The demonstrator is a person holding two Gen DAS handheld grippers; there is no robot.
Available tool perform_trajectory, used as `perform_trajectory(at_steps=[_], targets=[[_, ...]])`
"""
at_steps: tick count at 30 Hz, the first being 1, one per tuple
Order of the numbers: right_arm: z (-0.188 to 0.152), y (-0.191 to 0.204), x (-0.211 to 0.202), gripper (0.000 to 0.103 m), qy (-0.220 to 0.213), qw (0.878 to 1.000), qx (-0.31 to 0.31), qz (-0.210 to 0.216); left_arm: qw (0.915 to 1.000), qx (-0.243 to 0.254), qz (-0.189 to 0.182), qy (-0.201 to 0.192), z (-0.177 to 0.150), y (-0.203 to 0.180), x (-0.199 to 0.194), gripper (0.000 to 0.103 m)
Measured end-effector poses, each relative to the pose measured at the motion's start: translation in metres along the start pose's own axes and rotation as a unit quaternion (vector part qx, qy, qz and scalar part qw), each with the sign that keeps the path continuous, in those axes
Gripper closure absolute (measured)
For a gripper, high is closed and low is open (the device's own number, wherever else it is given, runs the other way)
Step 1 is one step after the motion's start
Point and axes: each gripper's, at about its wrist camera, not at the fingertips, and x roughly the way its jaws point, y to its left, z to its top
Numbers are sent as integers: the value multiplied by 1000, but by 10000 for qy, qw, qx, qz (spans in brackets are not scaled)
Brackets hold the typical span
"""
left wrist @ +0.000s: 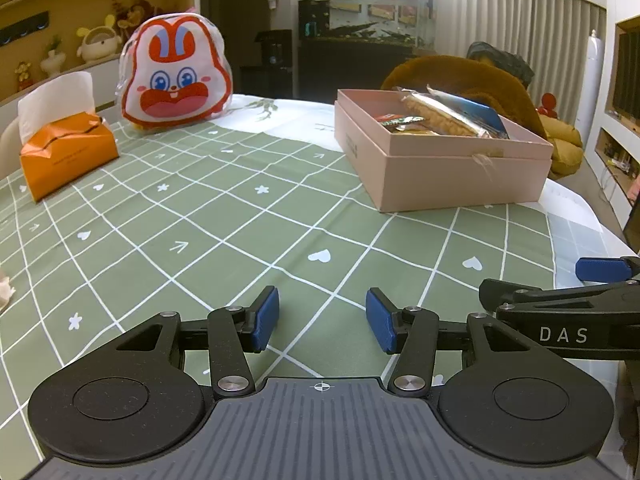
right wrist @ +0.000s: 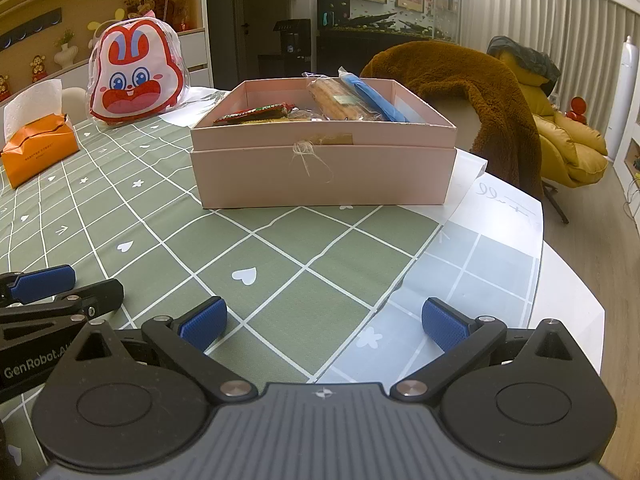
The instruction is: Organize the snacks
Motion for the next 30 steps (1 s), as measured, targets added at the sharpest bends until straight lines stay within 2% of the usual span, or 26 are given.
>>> perform_trajectory(at_steps=[30], targets=[[0,0,0,0,2,10000,0,-1,9999,77,-67,-9,-1,-3,0,48]])
